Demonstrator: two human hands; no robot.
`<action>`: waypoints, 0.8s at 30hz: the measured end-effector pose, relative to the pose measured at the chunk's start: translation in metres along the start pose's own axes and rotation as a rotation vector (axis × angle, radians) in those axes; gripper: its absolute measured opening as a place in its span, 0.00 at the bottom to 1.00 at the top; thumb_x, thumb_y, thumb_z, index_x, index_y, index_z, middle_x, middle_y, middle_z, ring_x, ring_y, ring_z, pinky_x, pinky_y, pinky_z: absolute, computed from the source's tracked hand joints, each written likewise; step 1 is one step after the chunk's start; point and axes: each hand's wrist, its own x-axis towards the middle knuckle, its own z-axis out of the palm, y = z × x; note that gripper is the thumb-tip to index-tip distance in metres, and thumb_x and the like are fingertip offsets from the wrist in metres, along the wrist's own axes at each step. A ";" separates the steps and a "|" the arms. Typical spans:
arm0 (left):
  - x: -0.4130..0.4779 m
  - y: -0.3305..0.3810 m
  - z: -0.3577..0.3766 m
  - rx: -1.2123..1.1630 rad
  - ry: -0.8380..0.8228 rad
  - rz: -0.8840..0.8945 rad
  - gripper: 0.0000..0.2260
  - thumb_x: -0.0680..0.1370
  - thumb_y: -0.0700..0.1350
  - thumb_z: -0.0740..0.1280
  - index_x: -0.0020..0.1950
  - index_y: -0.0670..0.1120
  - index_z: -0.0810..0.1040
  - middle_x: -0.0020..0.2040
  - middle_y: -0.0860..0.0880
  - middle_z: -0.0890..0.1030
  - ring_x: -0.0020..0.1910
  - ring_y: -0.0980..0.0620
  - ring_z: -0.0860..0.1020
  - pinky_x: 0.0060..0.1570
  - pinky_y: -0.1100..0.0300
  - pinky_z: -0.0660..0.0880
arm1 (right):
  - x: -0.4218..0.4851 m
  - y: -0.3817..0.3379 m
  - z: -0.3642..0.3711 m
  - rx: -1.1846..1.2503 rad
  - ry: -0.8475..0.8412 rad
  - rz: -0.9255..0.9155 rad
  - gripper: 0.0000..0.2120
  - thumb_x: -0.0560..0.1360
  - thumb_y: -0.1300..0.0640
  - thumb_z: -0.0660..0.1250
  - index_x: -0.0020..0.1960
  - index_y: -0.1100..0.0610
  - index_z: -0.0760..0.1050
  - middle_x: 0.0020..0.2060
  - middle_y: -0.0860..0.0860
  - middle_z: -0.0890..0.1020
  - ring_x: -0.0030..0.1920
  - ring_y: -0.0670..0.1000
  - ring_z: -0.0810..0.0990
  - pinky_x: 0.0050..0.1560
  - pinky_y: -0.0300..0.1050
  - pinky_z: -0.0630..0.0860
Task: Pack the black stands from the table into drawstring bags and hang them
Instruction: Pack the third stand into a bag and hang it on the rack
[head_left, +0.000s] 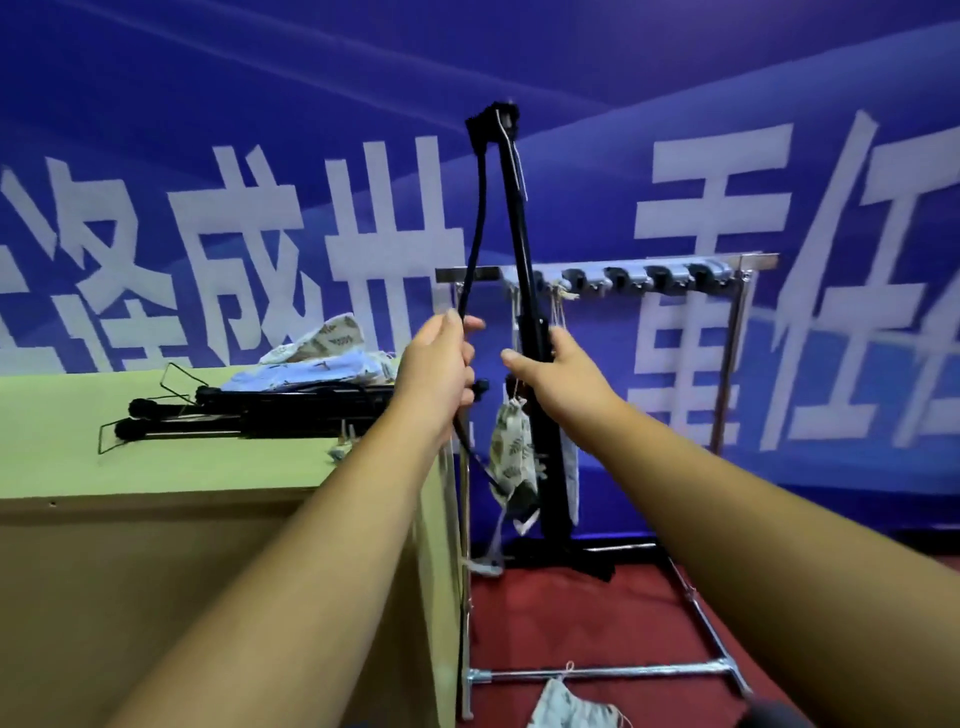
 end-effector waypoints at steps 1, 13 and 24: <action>-0.005 -0.012 0.003 0.077 -0.009 0.031 0.16 0.87 0.56 0.56 0.49 0.52 0.79 0.32 0.53 0.68 0.25 0.54 0.61 0.27 0.62 0.58 | -0.003 0.013 0.000 -0.001 0.009 0.020 0.17 0.72 0.40 0.76 0.54 0.48 0.77 0.41 0.54 0.84 0.39 0.53 0.82 0.50 0.63 0.84; -0.065 -0.148 0.018 0.551 -0.075 0.081 0.14 0.87 0.52 0.59 0.46 0.45 0.76 0.37 0.46 0.76 0.35 0.51 0.71 0.40 0.53 0.67 | -0.051 0.152 -0.001 0.020 -0.082 0.228 0.11 0.80 0.50 0.73 0.60 0.51 0.80 0.43 0.46 0.87 0.38 0.42 0.82 0.43 0.44 0.78; -0.083 -0.256 0.014 0.649 -0.246 -0.089 0.14 0.86 0.55 0.58 0.45 0.48 0.71 0.37 0.46 0.73 0.35 0.49 0.69 0.39 0.51 0.67 | -0.075 0.268 0.009 0.000 -0.048 0.365 0.10 0.77 0.48 0.75 0.50 0.47 0.75 0.42 0.44 0.81 0.43 0.47 0.79 0.53 0.54 0.79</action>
